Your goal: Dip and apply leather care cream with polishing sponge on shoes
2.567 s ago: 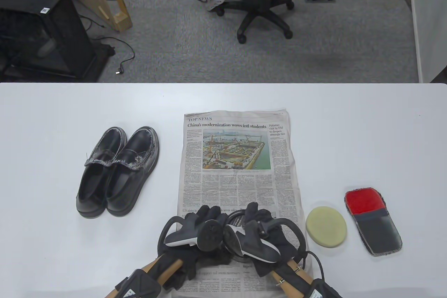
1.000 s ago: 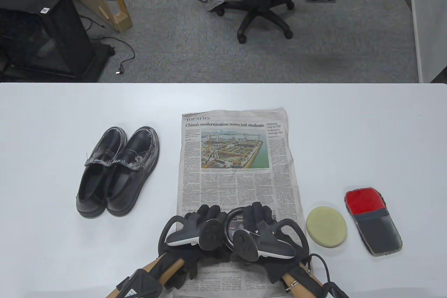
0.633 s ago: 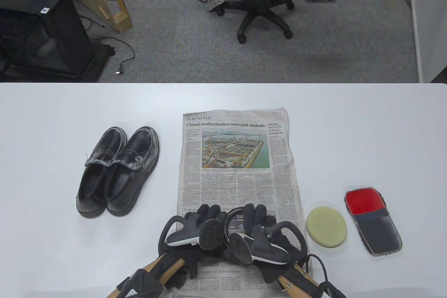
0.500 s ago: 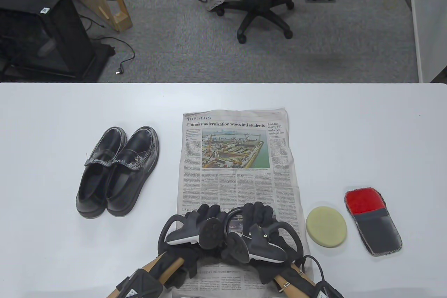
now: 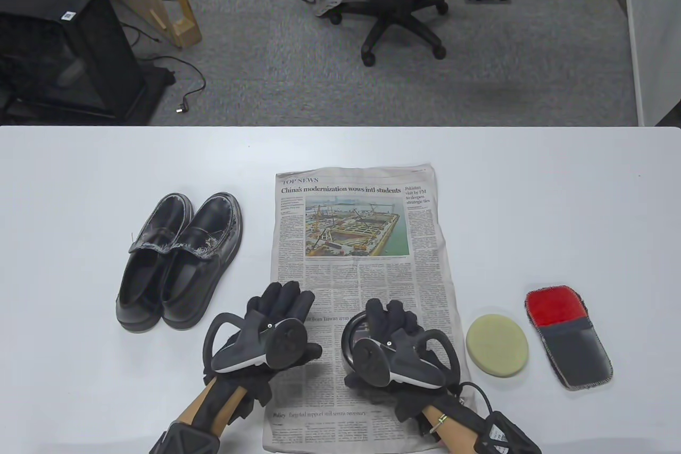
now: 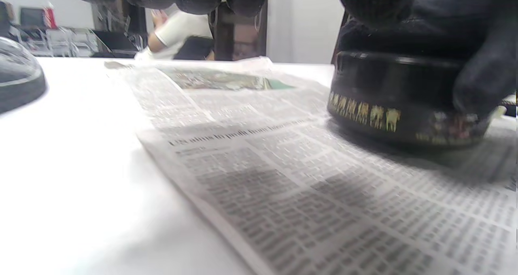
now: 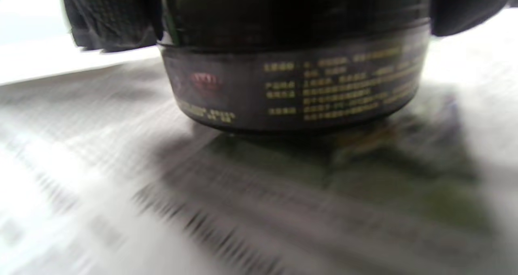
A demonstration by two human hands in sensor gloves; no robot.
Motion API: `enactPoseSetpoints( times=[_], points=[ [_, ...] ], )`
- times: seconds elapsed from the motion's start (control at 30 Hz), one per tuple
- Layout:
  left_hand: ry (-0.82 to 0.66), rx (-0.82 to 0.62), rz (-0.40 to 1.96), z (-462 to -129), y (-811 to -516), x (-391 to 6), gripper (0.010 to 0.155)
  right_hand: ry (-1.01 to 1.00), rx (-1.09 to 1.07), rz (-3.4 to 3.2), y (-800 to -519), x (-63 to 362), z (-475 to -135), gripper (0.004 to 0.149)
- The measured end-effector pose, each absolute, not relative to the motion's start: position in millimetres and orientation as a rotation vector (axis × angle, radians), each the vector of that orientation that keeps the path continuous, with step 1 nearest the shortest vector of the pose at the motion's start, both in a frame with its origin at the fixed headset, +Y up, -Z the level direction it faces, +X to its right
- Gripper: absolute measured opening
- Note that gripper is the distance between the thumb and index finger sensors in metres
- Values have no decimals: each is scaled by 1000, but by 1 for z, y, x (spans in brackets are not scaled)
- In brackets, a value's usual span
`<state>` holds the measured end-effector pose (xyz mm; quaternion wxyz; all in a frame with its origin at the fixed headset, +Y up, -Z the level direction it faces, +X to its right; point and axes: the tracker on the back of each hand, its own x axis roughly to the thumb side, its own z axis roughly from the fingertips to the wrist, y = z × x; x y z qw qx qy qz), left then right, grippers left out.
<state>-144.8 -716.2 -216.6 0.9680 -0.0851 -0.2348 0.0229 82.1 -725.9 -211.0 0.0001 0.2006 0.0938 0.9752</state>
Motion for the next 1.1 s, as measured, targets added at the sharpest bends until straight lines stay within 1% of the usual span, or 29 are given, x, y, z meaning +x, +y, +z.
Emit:
enactPoseSetpoints(
  times=[0.1,0.17,0.2,0.23,0.27,0.33,0.4,0.5,0.53,0.57,0.63,0.67,0.73,0.8,0.83,0.9,0.93,1.0,1.03,1.1],
  points=[
    [-444,-120,134,-218,-723,-158,93,177,340,3096,-709,117,-242,130],
    [-422,-144,171,-221,-730,-166,94,80,46,3159,-705,149,-271,129],
    [-413,-149,179,-222,-731,-168,94,70,-45,3182,-705,160,-281,129],
    [-402,-148,191,-223,-734,-170,93,70,-195,3207,-707,177,-297,129],
    [-396,-148,195,-224,-735,-171,93,66,-296,3210,-710,188,-306,129],
    [-383,-157,193,-226,-738,-173,93,73,-531,3225,-721,216,-328,129],
    [-380,-166,189,-227,-741,-174,93,116,-666,3198,-731,232,-338,128],
    [-384,-190,180,-230,-746,-173,93,174,-734,3175,-745,245,-346,127],
    [-384,-197,179,-230,-746,-173,93,164,-750,3177,-745,248,-346,126],
    [-381,-199,184,-231,-748,-173,93,148,-734,3122,-745,252,-347,124],
    [-382,-204,191,-231,-749,-172,93,224,-704,3067,-745,257,-346,119],
    [-385,-208,192,-231,-749,-171,93,312,-656,3021,-745,259,-344,115],
    [-392,-203,185,-230,-749,-169,94,322,-641,3071,-743,257,-339,110],
    [-400,-195,180,-229,-748,-168,93,302,-603,3174,-738,251,-329,108],
    [-404,-193,180,-228,-748,-167,93,247,-540,3212,-735,246,-322,105],
    [-423,-195,181,-227,-747,-166,94,181,-321,3203,-725,232,-302,98],
    [-430,-196,185,-227,-747,-166,94,169,-235,3177,-722,227,-293,96],
    [-453,-202,200,-227,-748,-164,94,173,31,3075,-715,208,-265,92],
    [-458,-206,204,-226,-748,-164,94,173,92,3046,-713,201,-255,91],
    [-473,-215,214,-224,-749,-163,95,157,287,3005,-712,182,-228,90]
  ],
)
